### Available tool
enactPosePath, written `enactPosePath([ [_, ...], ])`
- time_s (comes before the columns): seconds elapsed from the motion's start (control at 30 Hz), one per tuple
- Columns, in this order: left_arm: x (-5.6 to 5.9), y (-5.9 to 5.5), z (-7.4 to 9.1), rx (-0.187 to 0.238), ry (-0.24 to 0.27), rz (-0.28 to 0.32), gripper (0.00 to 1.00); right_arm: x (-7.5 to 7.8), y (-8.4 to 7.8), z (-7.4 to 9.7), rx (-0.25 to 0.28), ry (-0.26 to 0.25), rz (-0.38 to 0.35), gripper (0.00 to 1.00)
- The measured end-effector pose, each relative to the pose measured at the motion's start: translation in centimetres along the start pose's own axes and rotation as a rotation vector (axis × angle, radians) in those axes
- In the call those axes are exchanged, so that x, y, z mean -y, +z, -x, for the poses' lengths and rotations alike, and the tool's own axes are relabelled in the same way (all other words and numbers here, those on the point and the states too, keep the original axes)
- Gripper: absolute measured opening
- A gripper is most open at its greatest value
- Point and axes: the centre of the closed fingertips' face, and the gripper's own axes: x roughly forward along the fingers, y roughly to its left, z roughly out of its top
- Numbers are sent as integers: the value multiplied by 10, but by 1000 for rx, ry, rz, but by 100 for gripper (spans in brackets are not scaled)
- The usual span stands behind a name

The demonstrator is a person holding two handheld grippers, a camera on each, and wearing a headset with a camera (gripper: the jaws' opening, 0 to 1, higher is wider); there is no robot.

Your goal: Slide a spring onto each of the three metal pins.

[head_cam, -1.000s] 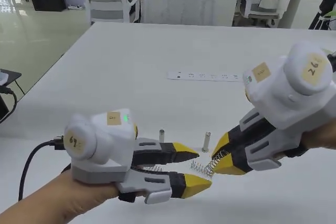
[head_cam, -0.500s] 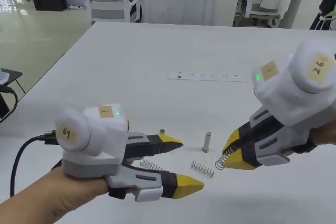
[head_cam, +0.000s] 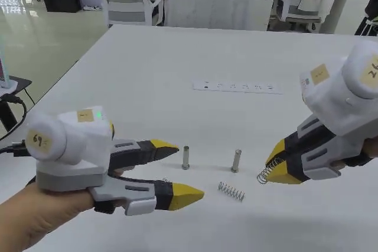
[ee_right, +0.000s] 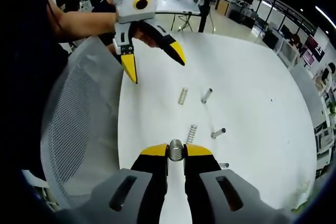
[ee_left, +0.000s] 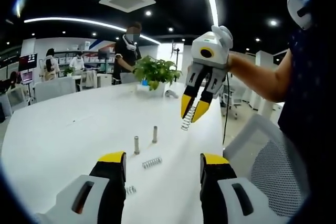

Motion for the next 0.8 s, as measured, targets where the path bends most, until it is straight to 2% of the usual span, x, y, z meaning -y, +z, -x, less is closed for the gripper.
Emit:
enactPosePath([
  [0.1, -3, -2, 5, 2, 16, 3, 52, 4, -4, 2, -5, -7, -11, 8],
  [0.33, -16, -3, 19, 41, 88, 36, 55, 22, -10, 12, -12, -50, -42, 8],
  [0.5, -20, -8, 19, 49, 115, 48, 58, 35, -15, 18, -27, -83, -56, 8],
  [0.6, -18, -13, 15, 42, 120, 46, 59, 44, -18, 21, -34, -108, -70, 8],
  [0.7, -18, -22, 12, 1, 121, 24, 61, 53, -24, 23, -52, -128, -77, 8],
  [0.8, -19, -24, 11, -4, 118, 28, 61, 65, -30, 26, -70, -151, -92, 8],
])
